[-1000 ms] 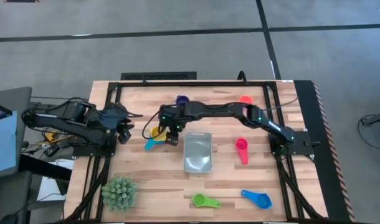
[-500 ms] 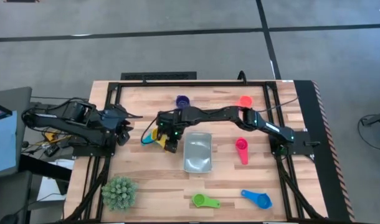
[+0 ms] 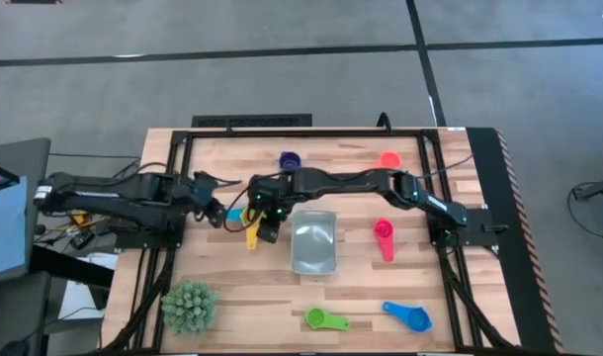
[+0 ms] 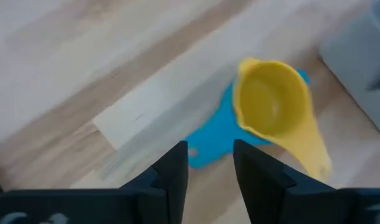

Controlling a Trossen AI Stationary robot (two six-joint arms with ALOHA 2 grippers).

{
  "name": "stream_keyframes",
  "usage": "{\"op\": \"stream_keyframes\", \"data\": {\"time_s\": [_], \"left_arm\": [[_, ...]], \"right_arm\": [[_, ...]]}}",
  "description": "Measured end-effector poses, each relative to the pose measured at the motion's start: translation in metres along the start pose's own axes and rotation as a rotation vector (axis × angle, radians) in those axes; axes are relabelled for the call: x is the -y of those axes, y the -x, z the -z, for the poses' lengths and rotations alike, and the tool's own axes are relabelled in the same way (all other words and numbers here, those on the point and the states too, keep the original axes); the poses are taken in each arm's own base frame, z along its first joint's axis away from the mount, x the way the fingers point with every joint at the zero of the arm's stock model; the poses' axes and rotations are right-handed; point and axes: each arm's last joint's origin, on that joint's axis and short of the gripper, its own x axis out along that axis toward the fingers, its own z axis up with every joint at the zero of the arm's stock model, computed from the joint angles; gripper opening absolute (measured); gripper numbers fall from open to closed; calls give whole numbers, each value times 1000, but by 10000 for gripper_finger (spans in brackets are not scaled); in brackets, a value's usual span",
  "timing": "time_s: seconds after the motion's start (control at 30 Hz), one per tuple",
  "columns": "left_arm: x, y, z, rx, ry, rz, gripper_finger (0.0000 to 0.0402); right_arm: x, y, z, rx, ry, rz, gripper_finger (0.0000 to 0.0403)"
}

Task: Nest measuring cups in basket
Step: Adjust the stacked measuring cups

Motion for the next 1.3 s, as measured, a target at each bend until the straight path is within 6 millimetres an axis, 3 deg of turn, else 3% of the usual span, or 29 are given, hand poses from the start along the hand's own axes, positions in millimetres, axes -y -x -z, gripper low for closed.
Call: {"op": "stream_keyframes", "data": {"time_s": [0.23, 0.37, 0.67, 0.77, 1.3], "left_arm": [[-20, -33, -10, 53, 84, -34, 46], [-31, -55, -9, 23, 113, -55, 8], [-42, -92, 3, -171, 119, -122, 1], [-41, -101, 6, -230, 129, -112, 1], [-18, -106, 15, -342, 210, 73, 0]], "right_arm": [[-28, 1, 16, -54, 108, 52, 110], [-27, -15, 15, -39, 114, 51, 102], [-20, -55, 19, -42, 104, 44, 88], [-18, -57, 20, -53, 99, 49, 85], [7, -67, 9, -1, 84, 53, 70]]}}
